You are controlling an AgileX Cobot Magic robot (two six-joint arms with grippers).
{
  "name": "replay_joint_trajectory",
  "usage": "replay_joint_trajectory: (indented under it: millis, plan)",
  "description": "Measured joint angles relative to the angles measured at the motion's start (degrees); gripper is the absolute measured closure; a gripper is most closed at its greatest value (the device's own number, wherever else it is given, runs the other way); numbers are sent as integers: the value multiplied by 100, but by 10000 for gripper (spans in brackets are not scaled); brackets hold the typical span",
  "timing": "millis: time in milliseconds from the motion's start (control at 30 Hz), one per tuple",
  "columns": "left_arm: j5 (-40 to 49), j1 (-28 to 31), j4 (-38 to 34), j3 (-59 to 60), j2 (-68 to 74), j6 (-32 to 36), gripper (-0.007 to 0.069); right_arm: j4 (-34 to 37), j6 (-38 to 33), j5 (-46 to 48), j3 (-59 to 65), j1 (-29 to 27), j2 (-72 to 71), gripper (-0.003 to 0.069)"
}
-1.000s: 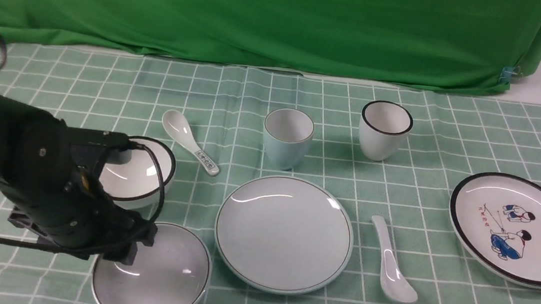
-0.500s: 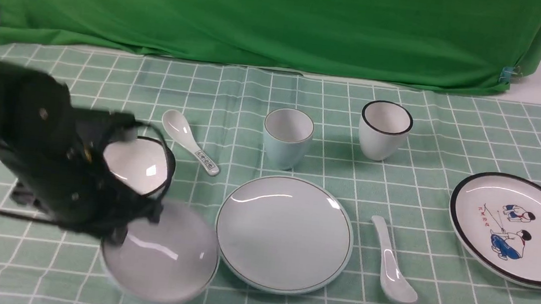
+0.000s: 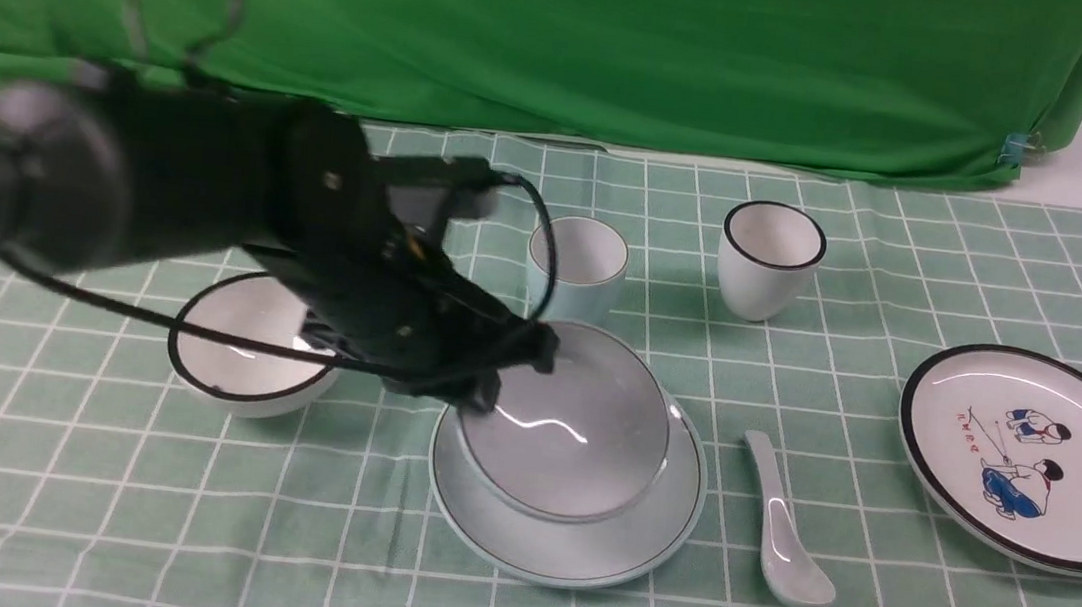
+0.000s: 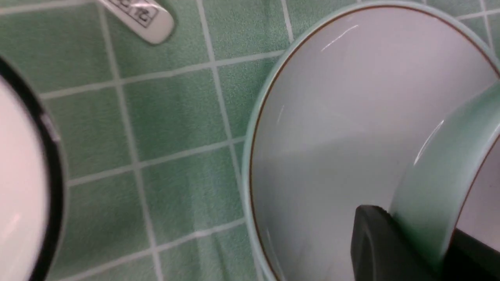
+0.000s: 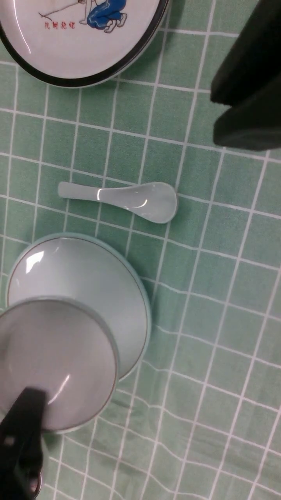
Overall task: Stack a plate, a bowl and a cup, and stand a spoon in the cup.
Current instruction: Use the left arm to put the blue rice bowl into the blue large plate in the middle
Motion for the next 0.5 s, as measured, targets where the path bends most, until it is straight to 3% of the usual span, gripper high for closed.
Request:
replay_joint_trajectory:
  millis: [333, 433, 500]
  plan:
    - [-63, -78, -20, -342, 672, 17, 578, -37, 0, 0, 0, 0, 0, 515]
    - [-77, -78, 13, -361, 672, 20, 512, -38, 0, 0, 0, 0, 0, 512]
    - [-40, -78, 73, -413, 623, 28, 418, -38, -6, 0, 0, 0, 0, 508]
